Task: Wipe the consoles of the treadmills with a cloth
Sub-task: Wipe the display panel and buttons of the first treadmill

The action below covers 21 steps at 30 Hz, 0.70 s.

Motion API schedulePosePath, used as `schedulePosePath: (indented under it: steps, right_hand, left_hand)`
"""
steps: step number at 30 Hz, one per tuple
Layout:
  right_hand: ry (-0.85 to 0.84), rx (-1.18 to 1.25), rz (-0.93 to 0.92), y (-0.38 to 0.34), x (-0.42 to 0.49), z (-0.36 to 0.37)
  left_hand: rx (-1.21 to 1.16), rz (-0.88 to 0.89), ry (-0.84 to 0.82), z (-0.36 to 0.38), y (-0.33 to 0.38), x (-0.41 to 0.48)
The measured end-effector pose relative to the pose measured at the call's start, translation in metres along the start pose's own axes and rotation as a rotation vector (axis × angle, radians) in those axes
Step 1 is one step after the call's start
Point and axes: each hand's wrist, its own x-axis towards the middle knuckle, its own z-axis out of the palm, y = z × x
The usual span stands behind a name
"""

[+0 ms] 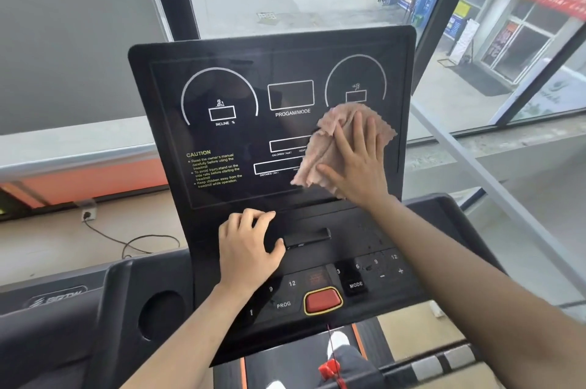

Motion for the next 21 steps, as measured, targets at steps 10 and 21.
schedulePosePath:
  steps: [10,21]
  right_hand:
    - [0.149,0.033,-0.016,0.022,0.102,-0.075]
    - [-0.004,-0.042,-0.059,0.074,-0.048,0.034]
  left_hand:
    - [0.095,-0.011,-0.025,-0.005,0.007,0.005]
    - [0.064,0.043,-0.047,0.005,0.043,0.005]
